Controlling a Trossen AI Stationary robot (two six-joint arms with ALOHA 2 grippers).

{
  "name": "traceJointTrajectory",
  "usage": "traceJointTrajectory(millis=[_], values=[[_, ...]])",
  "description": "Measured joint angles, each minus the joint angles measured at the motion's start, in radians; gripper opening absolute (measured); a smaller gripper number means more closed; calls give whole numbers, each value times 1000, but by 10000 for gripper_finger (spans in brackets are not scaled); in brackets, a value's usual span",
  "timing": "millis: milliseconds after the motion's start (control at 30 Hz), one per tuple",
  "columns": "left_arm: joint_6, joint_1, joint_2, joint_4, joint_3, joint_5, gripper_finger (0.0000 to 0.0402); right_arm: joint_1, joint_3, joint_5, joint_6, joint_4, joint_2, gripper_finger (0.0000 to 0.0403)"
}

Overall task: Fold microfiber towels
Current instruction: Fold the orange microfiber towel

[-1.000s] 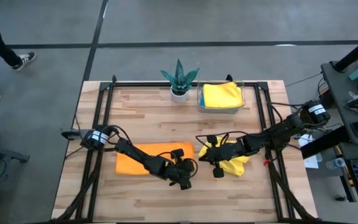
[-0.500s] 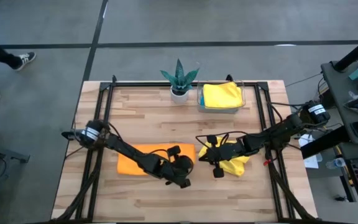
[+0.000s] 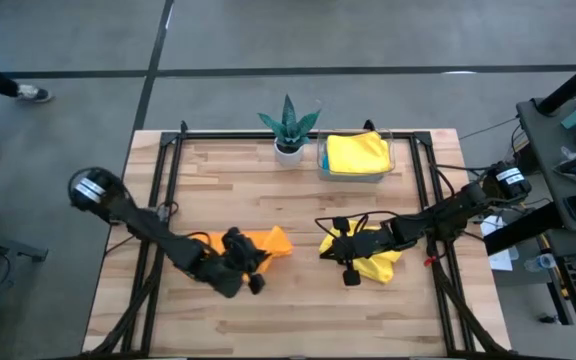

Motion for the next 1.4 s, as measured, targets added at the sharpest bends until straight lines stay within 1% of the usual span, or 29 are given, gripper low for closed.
traceJointTrajectory(millis=[100, 267, 333, 533, 600, 700, 867, 1067, 1133, 1200, 1267, 1400], values=[[-45, -42, -72, -1, -54, -2, 0, 0, 0, 0, -5, -1, 0, 9], [-108, -99, -151, -20, -94, -2, 0, 0, 0, 0, -6, 1, 0, 9], [-162, -122, -180, -86, -95, -3, 0, 0, 0, 0, -7, 1, 0, 9], [-403, -185, -235, -332, -92, 4, 0, 0, 0, 0, -1, 0, 0, 9], [-469, -202, -250, -400, -92, 32, 0, 0, 0, 0, -1, -1, 0, 9], [-558, -223, -269, -483, -92, 102, 0, 0, 0, 0, -3, 0, 0, 9], [-641, -237, -269, -605, -95, 215, 0, 0, 0, 1, -11, 2, 0, 9], [-656, -236, -233, -608, -98, 276, 0, 0, 0, 7, -14, 3, 0, 9], [-684, -236, -220, -609, -98, 320, 1, 0, 0, 7, -14, 4, 0, 9], [-702, -236, -209, -617, -98, 368, 9, 0, 0, 7, -13, 4, 0, 9], [-710, -236, -198, -633, -98, 383, 25, 0, 0, 7, -14, 4, 0, 9], [-705, -235, -189, -633, -99, 405, 71, 0, 0, 7, -15, 5, 0, 9]])
